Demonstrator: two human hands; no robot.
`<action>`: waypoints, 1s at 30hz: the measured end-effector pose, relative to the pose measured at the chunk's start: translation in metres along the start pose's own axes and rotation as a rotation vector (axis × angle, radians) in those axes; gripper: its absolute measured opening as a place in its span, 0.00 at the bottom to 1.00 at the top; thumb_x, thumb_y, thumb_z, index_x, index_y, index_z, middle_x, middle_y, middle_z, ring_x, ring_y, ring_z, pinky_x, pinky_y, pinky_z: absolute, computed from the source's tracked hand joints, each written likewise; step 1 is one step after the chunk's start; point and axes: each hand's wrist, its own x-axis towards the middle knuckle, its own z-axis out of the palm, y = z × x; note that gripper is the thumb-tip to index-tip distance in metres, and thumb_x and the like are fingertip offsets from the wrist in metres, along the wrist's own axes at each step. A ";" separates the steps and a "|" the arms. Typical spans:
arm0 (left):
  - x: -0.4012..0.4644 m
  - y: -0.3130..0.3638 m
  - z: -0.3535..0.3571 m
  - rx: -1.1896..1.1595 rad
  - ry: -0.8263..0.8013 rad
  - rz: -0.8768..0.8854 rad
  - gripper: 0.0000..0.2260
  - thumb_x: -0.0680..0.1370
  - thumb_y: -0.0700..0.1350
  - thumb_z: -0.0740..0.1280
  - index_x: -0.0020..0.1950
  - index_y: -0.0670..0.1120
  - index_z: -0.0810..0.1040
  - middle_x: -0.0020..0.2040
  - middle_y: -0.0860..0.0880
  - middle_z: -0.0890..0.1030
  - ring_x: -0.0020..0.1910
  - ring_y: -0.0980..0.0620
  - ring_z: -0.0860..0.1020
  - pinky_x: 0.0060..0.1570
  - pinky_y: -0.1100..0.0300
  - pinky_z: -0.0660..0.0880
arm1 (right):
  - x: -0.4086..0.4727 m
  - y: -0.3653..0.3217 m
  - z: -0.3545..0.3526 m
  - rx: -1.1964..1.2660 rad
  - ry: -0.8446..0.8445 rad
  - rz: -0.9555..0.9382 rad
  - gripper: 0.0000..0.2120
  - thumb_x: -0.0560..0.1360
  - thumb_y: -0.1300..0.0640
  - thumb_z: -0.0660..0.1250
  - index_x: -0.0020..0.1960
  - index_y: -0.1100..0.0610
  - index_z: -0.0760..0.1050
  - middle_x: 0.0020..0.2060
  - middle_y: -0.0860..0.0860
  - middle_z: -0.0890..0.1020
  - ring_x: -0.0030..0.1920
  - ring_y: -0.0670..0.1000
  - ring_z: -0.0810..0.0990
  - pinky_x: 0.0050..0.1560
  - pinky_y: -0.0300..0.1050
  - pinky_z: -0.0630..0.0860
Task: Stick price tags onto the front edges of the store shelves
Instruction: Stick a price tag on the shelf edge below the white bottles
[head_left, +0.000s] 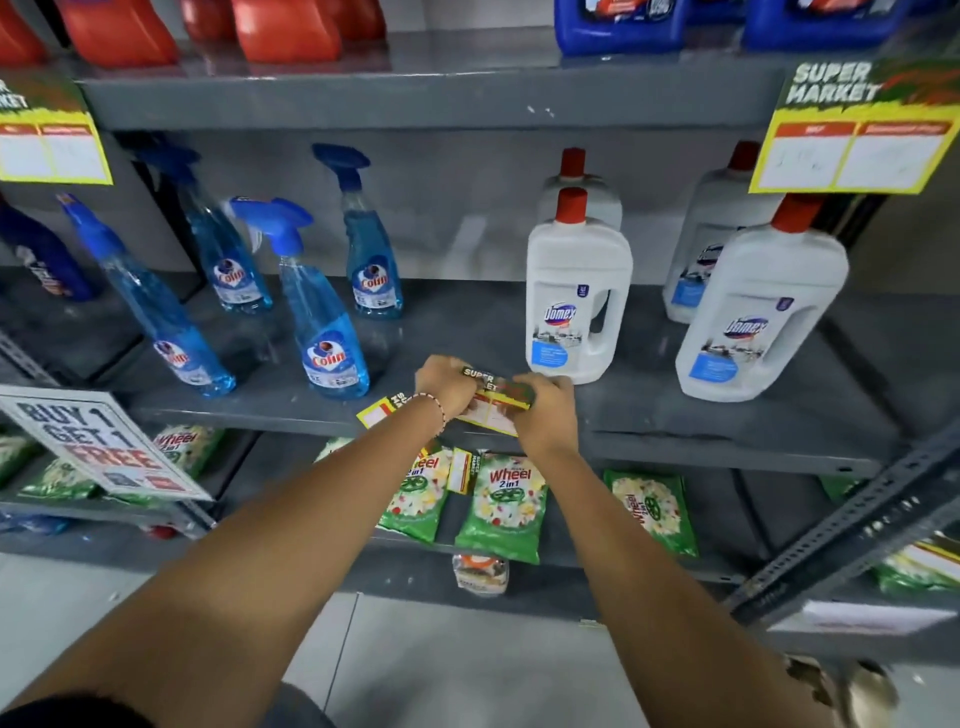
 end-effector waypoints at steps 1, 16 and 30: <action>-0.008 0.003 0.004 -0.010 -0.022 0.029 0.03 0.73 0.40 0.70 0.40 0.42 0.83 0.32 0.44 0.84 0.27 0.50 0.82 0.33 0.59 0.83 | -0.005 0.004 -0.008 0.020 0.047 -0.006 0.16 0.70 0.61 0.74 0.56 0.53 0.79 0.59 0.55 0.73 0.53 0.56 0.80 0.55 0.48 0.76; -0.093 0.049 0.131 0.421 -0.413 0.481 0.12 0.78 0.43 0.62 0.48 0.34 0.79 0.50 0.32 0.81 0.50 0.33 0.80 0.49 0.47 0.77 | -0.043 0.109 -0.124 0.003 0.274 0.252 0.03 0.70 0.60 0.75 0.42 0.55 0.81 0.40 0.53 0.85 0.42 0.54 0.82 0.45 0.45 0.77; -0.076 0.047 0.076 0.738 -0.383 0.605 0.17 0.81 0.53 0.58 0.51 0.41 0.78 0.53 0.38 0.81 0.53 0.36 0.79 0.43 0.50 0.74 | -0.065 0.092 -0.131 -0.189 0.448 0.479 0.08 0.78 0.55 0.65 0.46 0.57 0.68 0.52 0.56 0.76 0.40 0.57 0.75 0.38 0.50 0.70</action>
